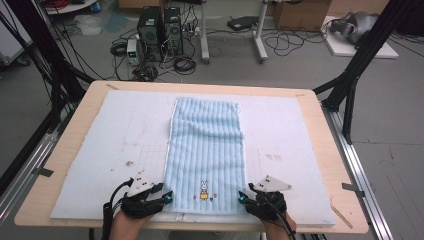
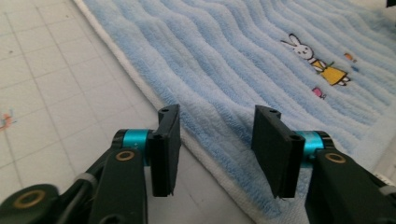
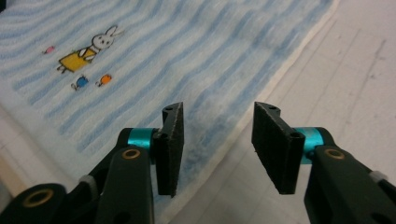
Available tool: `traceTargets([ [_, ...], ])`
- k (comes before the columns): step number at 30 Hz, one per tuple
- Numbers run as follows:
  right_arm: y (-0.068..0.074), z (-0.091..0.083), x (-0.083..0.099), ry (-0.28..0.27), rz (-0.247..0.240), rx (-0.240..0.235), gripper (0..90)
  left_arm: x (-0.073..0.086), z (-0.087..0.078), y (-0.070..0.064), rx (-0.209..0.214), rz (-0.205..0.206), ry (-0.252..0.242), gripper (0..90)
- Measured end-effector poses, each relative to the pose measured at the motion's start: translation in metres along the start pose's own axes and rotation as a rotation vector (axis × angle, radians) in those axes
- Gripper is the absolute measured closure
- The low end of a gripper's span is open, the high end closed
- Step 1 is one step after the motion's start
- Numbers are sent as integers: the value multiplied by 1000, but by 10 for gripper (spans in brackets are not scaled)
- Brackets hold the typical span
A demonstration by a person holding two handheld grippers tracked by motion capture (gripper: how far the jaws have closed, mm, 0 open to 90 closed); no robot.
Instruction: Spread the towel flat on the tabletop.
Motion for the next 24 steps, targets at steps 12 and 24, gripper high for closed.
traceTargets([
  [12, 14, -2, 14, -16, -44, -29, 850, 11, -14, 6, 88, -22, 2, 873],
  [24, 41, -29, 31, -17, -104, -53, 847, 34, -45, -3, 151, 9, -30, 873],
])
Point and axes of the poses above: each handheld gripper's, and its own axes: z roughly forward along the jaws, x roughly out of its underside, y roughly to its left, the point moved 1 cm from there along z, roughly forward along the jaws, and after that the axes turned 12 degrees about -x, right-handed, at the moved point
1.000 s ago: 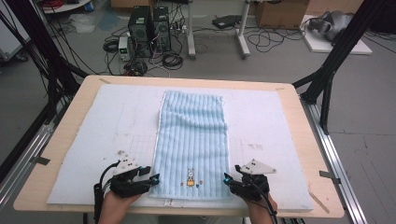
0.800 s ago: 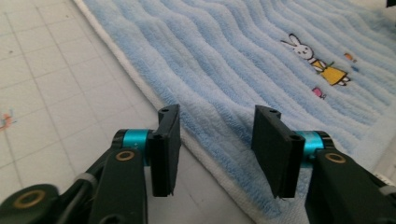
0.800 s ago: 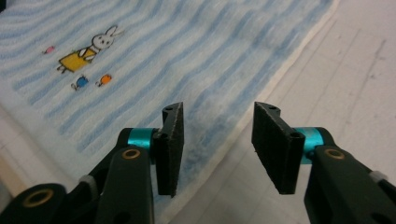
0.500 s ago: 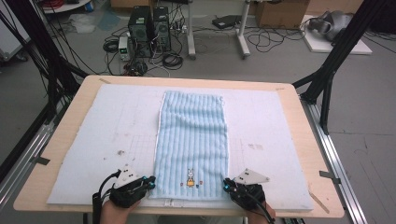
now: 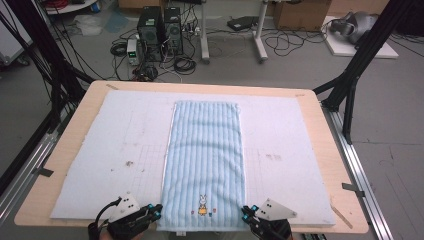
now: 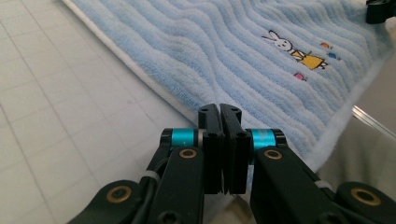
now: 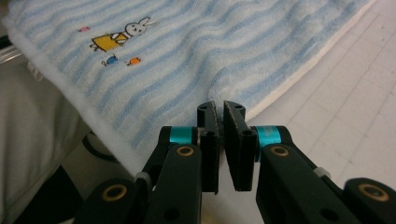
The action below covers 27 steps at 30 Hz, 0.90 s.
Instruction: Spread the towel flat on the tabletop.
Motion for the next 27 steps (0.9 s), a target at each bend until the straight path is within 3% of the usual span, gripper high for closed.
traceTargets([
  [3, 6, -4, 2, 0, -4, -1, 839, 2, -4, -1, 10, 6, -1, 860],
  [4, 7, -5, 2, -5, -11, 4, 823, 1, -4, 0, 1, -2, -4, 806],
  [6, 6, -6, 0, -26, 14, 25, 670, -4, -3, 3, -20, -36, -13, 576],
  [7, 3, -6, -2, -43, 36, 40, 607, -8, -2, 6, -30, -50, -24, 515],
  [11, -16, -1, -11, -114, 116, 86, 458, -24, 1, 15, -48, -88, -87, 444],
  [16, -32, 13, -20, -114, 140, 114, 489, -39, 11, 30, -70, -118, -128, 437],
  [21, -45, 31, -26, -82, 145, 107, 564, -52, 29, 43, -68, -136, -102, 478],
  [27, -53, 47, -31, -31, 128, 90, 600, -65, 47, 48, -46, -134, -92, 501],
])
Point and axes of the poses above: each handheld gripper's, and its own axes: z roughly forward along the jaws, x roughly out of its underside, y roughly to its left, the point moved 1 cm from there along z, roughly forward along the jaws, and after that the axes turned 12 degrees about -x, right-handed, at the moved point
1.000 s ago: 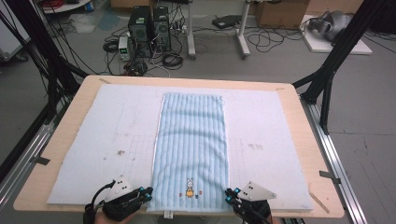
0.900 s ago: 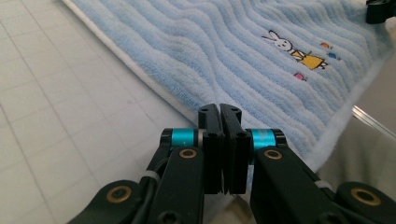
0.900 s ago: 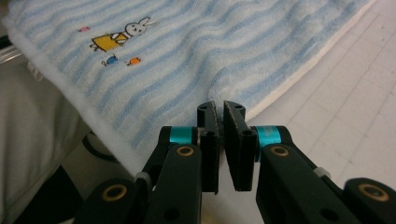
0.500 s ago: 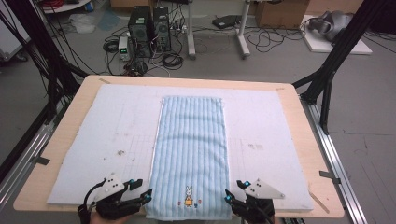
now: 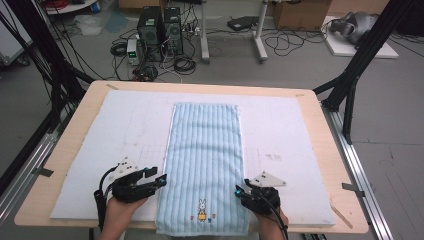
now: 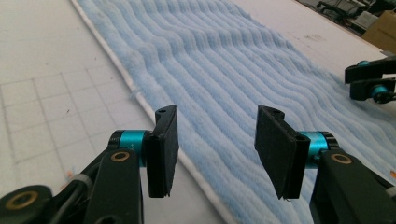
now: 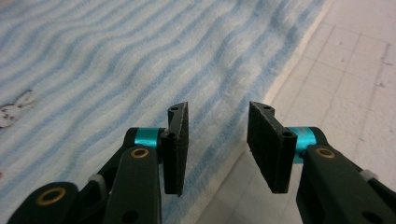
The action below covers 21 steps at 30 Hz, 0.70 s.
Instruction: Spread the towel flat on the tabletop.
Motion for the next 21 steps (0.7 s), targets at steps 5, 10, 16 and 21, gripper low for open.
traceTargets([
  [5, -4, -2, -1, 16, -16, -23, 727, -8, 12, 2, 7, -5, -3, 503],
  [10, -4, -10, 5, 15, -28, -41, 837, -17, 18, 7, -2, -15, -10, 501],
  [16, -4, -16, 7, 11, -36, -40, 725, -26, 27, 10, -9, -22, -26, 502],
  [21, -14, -9, -8, -46, -14, -31, 634, -31, 44, 11, -38, 18, 27, 526],
])
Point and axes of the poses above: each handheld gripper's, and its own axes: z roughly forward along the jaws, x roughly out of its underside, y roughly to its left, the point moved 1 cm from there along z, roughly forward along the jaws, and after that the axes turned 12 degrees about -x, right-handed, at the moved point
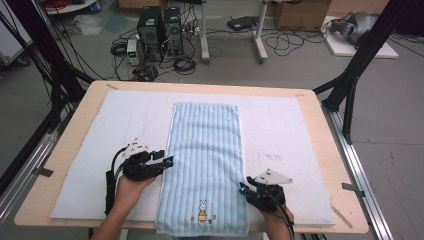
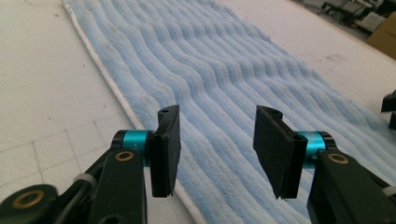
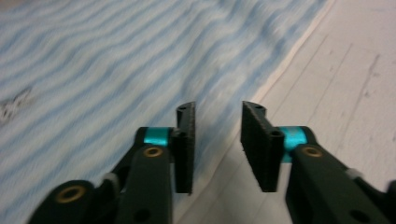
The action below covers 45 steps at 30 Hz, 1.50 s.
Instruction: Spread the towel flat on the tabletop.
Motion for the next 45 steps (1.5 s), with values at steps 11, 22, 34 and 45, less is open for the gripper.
traceTargets([
  [11, -19, 32, -20, 90, 11, 13, 781, 13, 27, -7, -94, 135, 119, 672],
  [22, -12, 21, -14, 124, 4, -25, 884, 15, 14, -8, -65, 183, 161, 876],
  [34, -57, 33, -57, -29, 14, 29, 660, 1, 9, 17, -31, 51, -67, 464],
  [45, -94, 96, -94, 74, -21, 89, 801, 0, 11, 27, -57, -7, -55, 499],
])
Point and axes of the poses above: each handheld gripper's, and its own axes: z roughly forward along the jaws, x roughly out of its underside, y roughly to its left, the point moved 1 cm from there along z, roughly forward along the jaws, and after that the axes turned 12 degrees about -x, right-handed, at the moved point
